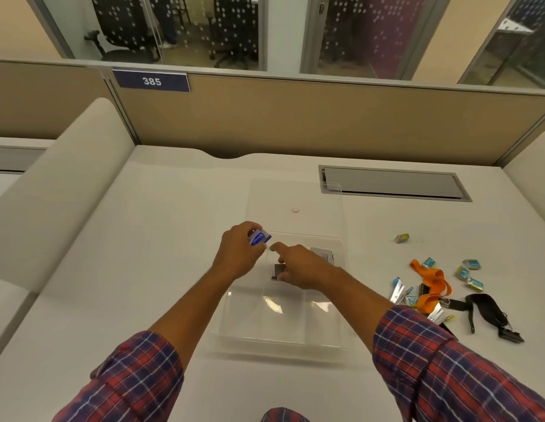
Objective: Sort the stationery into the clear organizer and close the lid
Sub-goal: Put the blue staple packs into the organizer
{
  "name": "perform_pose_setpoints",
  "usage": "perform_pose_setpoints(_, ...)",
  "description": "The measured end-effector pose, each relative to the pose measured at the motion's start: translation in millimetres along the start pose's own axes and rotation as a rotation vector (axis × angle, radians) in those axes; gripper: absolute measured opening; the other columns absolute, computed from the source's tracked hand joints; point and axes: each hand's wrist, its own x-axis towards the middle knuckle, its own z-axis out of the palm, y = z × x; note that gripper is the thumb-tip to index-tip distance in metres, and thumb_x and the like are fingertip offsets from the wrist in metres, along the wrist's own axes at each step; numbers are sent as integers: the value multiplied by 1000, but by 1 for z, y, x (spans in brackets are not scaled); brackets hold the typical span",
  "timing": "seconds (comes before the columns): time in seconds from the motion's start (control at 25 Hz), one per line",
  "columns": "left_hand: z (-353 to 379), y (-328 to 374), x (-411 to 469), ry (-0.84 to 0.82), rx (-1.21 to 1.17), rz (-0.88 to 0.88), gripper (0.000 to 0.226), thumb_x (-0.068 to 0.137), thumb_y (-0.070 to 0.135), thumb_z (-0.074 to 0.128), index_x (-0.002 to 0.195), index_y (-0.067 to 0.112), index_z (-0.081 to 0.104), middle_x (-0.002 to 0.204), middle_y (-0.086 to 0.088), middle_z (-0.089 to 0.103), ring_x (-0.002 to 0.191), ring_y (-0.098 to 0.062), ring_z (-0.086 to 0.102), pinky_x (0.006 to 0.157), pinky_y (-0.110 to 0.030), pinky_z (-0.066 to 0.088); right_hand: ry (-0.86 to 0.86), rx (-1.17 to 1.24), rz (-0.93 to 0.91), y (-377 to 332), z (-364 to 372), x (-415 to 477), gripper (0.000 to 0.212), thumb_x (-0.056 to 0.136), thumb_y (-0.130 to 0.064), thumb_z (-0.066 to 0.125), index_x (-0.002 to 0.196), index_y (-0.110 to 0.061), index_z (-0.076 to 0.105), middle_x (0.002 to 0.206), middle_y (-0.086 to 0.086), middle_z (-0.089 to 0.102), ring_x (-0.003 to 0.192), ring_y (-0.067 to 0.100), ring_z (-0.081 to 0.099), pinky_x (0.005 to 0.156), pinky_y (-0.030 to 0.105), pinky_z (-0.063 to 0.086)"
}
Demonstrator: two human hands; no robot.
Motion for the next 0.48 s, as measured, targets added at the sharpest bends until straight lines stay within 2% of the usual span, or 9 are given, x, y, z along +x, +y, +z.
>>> perform_pose_setpoints(0.08, 4, 10, 3, -57, 40, 74, 45, 90, 18, 76, 132, 13, 59, 124, -6, 67, 106, -19, 63, 84, -21, 47, 72, 62, 39, 4, -1, -5, 60, 92, -27, 70, 145, -31, 42, 134, 1, 63, 116, 21, 61, 97, 37, 49)
perform_pose_setpoints(0.2, 14, 25, 7, -118, 97, 165, 32, 91, 12, 74, 120, 11, 62, 116, -9, 70, 97, -19, 62, 82, -22, 46, 307, 124, 123, 19, -1, -17, 47, 96, -8, 60, 139, -24, 53, 138, -1, 60, 122, 19, 56, 106, 30, 41)
perform_pose_setpoints(0.36, 37, 36, 15, -234, 338, 214, 27, 90, 6, 69, 116, 12, 65, 116, -10, 68, 104, -27, 63, 92, -32, 47, 468, 207, 193, 45, 4, -47, 36, 97, -13, 59, 132, -21, 57, 133, 1, 61, 119, 21, 57, 107, 33, 42)
perform_pose_setpoints(0.48, 50, 34, 16, -292, 565, 245, 23, 82, 3, 69, 94, 17, 55, 103, -9, 70, 98, -31, 63, 82, -34, 37, 531, 156, 134, 56, 12, -65, 36, 94, -7, 57, 128, -17, 58, 129, 3, 62, 115, 22, 58, 104, 32, 44)
